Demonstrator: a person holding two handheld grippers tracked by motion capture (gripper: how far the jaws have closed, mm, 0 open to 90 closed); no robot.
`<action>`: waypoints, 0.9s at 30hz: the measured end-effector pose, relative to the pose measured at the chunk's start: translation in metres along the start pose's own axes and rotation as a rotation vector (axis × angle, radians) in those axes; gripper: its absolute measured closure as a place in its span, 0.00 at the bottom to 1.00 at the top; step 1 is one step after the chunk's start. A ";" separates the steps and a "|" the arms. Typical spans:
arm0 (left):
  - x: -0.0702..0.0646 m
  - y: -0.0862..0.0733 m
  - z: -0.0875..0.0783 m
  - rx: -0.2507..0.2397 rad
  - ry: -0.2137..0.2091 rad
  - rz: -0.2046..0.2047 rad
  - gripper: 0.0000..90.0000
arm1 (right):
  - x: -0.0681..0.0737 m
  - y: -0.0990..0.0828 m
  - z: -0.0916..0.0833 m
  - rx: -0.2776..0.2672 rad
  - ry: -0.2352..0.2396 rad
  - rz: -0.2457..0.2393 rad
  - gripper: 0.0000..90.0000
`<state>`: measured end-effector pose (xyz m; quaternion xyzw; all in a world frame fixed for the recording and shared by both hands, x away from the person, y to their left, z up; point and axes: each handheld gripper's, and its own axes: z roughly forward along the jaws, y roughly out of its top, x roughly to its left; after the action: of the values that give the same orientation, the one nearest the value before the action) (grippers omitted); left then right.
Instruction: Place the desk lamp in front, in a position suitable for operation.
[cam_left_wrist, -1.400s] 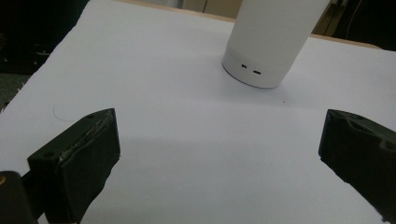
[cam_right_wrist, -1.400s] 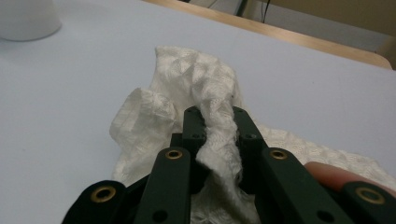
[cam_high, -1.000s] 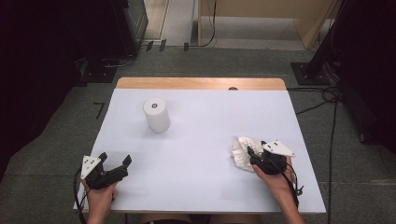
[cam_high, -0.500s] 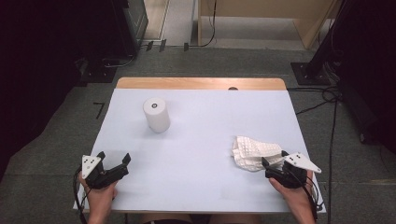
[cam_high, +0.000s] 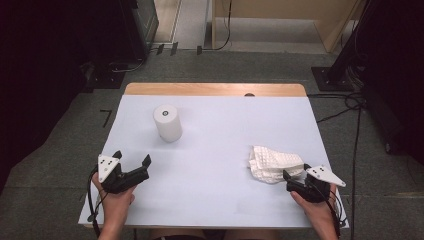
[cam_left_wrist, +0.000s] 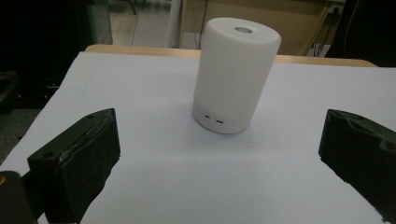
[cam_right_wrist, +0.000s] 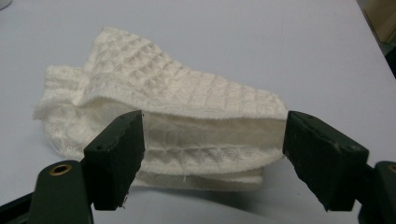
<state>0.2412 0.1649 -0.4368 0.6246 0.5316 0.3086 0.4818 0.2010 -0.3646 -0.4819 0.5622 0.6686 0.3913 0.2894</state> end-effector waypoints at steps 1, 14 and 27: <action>-0.003 0.002 0.002 0.000 0.000 0.002 0.00 | 0.000 -0.001 0.001 0.001 0.000 -0.001 0.23; -0.037 0.025 0.049 0.036 -0.023 0.052 0.00 | -0.005 -0.007 0.004 0.000 0.015 0.064 0.24; -0.041 0.022 0.112 0.114 -0.003 0.062 0.00 | -0.007 -0.007 0.006 0.005 0.027 0.061 0.24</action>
<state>0.3396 0.0954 -0.4494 0.6678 0.5279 0.2916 0.4363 0.2039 -0.3704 -0.4915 0.5779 0.6560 0.4056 0.2670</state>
